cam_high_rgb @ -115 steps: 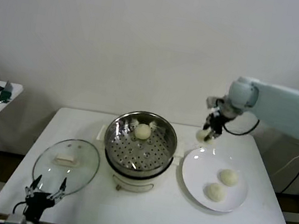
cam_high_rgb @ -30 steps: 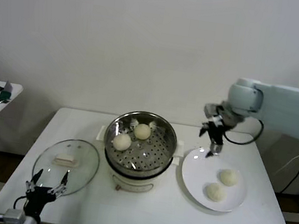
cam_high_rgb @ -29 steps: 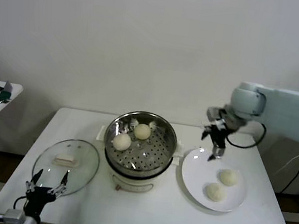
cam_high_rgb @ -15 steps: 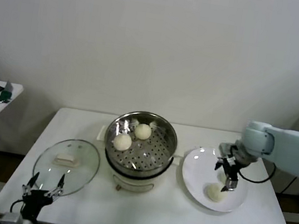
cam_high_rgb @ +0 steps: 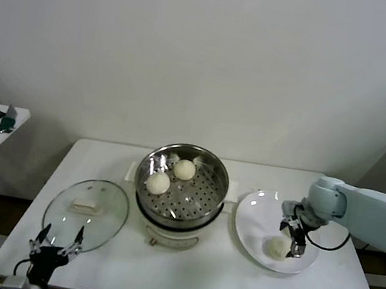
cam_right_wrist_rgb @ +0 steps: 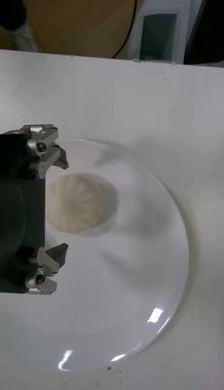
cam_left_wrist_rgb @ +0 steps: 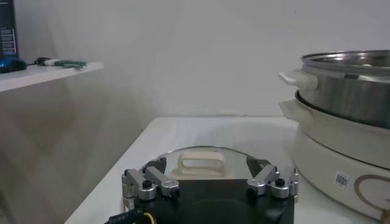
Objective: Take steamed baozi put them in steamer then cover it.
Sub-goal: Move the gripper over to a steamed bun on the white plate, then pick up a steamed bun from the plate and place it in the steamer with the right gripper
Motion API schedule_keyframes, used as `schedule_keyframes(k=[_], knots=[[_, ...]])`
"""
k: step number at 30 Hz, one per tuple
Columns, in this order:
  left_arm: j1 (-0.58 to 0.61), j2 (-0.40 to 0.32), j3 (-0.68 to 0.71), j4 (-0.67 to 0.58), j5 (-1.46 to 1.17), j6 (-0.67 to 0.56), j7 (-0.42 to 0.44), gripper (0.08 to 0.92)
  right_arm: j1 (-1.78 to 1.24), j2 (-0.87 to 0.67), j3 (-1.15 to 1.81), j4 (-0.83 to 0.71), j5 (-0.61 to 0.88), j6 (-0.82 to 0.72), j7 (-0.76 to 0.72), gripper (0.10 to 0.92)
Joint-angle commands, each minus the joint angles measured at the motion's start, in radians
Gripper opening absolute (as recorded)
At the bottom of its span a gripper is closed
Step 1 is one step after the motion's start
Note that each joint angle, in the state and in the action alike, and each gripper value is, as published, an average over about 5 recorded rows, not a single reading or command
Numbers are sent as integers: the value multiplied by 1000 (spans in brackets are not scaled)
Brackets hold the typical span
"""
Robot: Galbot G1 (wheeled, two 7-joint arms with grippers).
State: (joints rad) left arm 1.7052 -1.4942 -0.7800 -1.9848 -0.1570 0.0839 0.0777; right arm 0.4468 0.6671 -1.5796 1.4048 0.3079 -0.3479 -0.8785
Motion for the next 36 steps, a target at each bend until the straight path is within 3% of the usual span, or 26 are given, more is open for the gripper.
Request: schedule_keyframes(k=[1,4,11,14,19,27,36], knots=[[0,2,-1,-1,0,0,0,823,-77,3,55,-33,-27,-8,8,822],[0,4,-1,0,0,0,0,823,-83,9,61,-36,-23,-11,9,807],[-5,4,-1,-2,0,4,0,823,-80,18,68,-38,-6,-12,6,655],[-4,3,-1,-2,0,4,-1,823,-67,18,66,-37,9,-7,-3,627],[-1,3,-2,-5,0,4,-1,823,46,24,3,-30,40,33,-41,607],[-5,2,3,-10,3,7,-2,823,490,131,-211,-13,188,168,-144,602],[-10,2,9,-14,15,11,-3,823,786,308,-114,90,254,434,-194,602]])
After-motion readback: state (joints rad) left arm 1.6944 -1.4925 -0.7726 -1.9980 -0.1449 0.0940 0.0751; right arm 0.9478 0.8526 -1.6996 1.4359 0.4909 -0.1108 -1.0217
